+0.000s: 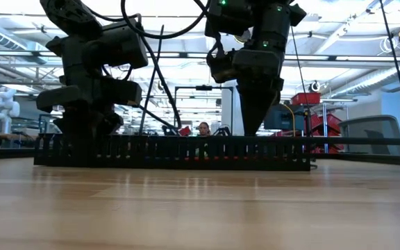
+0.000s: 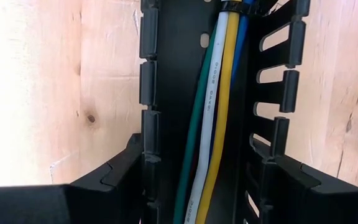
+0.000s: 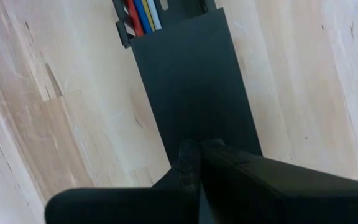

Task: Ziptie cables
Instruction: Close the black cable duct

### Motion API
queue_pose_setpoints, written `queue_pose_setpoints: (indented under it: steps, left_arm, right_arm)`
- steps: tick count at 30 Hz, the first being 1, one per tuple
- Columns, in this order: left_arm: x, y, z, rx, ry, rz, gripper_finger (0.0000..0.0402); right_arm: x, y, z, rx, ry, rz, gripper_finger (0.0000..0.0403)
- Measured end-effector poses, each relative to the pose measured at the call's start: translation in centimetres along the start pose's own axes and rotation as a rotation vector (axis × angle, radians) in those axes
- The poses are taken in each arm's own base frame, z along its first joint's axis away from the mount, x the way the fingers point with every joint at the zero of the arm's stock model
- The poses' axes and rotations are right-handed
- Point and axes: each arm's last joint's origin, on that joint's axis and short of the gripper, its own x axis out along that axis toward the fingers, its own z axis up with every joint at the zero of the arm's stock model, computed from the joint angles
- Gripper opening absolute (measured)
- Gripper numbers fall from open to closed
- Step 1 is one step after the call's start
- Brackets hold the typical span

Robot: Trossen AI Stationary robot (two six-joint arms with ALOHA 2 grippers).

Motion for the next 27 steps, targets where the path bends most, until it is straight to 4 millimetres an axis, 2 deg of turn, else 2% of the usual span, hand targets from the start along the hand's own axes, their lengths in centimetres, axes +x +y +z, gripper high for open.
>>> queue_pose_setpoints:
  steps: [16, 27]
  left_arm:
    - [0.00, 0.00, -0.13, -0.002, 0.013, 0.000, 0.0236]
    - [0.08, 0.00, -0.09, -0.001, 0.001, 0.000, 0.0236]
  right_arm:
    - [0.02, -0.03, -0.11, -0.019, 0.011, -0.001, 0.0000]
    - [0.09, 0.28, 0.65, -0.010, -0.072, 0.031, 0.0000]
